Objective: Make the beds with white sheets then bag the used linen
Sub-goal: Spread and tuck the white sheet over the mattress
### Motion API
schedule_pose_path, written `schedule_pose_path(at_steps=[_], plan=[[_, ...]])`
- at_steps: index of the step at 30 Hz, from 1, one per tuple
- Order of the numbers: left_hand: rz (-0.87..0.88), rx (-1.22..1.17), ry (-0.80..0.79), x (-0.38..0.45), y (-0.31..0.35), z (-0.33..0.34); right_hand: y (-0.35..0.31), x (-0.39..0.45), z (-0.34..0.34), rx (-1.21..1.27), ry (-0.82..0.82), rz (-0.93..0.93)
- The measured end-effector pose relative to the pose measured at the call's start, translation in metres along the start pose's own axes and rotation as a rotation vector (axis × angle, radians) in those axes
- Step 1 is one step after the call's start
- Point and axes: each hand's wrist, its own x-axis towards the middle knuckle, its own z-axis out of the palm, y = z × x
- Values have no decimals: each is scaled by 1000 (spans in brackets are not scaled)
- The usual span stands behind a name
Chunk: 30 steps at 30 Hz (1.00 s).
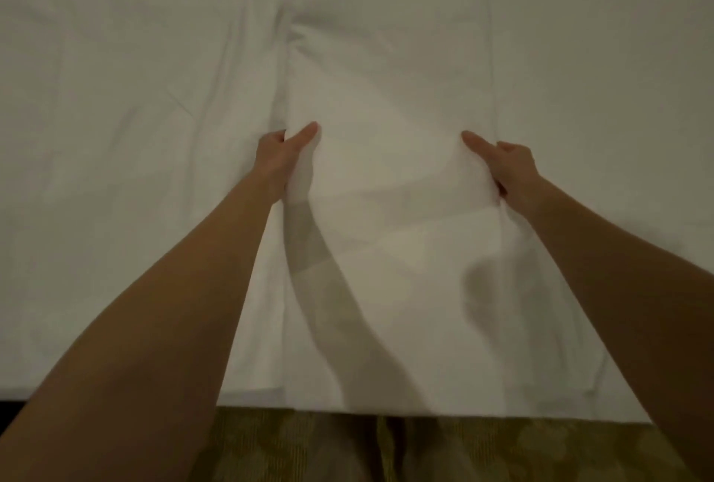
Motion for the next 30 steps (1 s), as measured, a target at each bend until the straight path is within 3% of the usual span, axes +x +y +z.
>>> schedule_pose_path(at_steps=[11,22,30], plan=[[133,-39,5,90,105,25,-124,111,31,-10,79,-99],[48,59,37,142,94,28,-119,145,37,-5,15,-170],[47,-3,90,113,78,30,-102,130,33,66,7,-129]])
